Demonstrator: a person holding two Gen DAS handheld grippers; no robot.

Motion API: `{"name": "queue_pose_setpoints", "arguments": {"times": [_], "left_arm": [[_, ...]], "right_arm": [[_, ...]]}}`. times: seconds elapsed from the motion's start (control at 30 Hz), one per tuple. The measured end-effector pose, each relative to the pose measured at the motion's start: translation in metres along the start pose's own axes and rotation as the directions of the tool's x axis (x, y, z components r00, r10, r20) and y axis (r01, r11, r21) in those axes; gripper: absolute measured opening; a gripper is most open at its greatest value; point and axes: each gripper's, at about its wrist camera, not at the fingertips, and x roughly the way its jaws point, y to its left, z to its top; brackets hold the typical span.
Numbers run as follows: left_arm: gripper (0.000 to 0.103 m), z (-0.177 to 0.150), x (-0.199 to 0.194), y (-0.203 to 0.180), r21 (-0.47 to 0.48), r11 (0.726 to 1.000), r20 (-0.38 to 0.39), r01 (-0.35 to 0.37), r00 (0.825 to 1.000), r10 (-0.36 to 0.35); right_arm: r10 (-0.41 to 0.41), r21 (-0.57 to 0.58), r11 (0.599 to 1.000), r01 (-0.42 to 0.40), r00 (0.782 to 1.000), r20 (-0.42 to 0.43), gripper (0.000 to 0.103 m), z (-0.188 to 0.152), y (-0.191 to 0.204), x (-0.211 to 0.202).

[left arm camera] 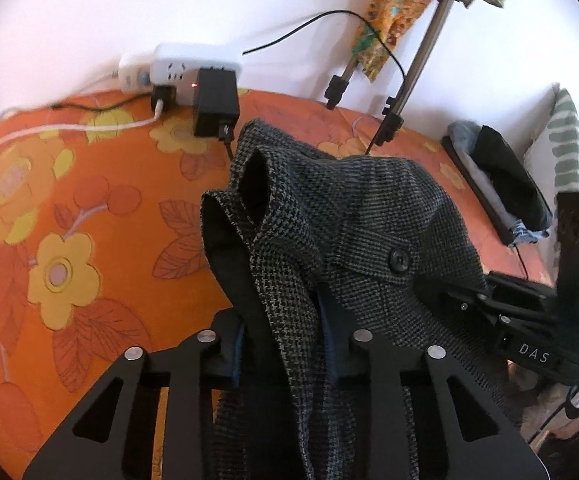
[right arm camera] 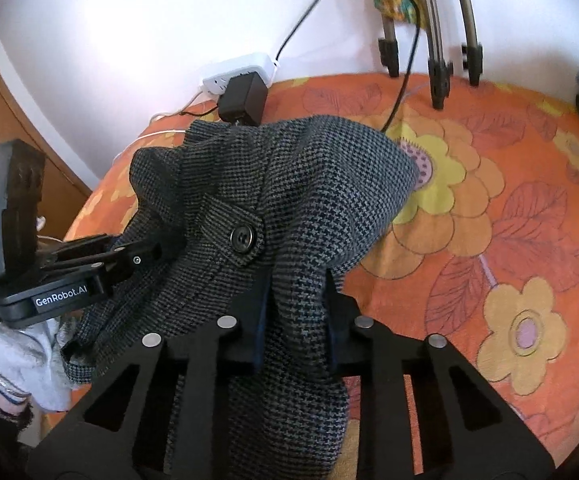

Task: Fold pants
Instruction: 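Lift the folded shorts off the bed with both tools, then carry the held shorts toward the clothes stack beside the striped pillow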

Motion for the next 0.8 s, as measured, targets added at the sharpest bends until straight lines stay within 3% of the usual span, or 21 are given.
{"name": "queue_pose_setpoints", "arguments": {"times": [0.4,0.8], "left_arm": [[0.021,-0.002,-0.039,-0.024,0.068,0.998,0.084,-0.018,0.996,0.012],[0.020,-0.002,-0.105,-0.071,0.145,0.989,0.211,-0.015,0.977,-0.016]], "right_arm": [[-0.081,-0.136,0.986,0.098,0.989,0.122,0.018,-0.005,0.035,-0.052],[-0.114,-0.182,0.969,0.169,0.953,0.282,0.016,-0.016,0.057,-0.134]]}}
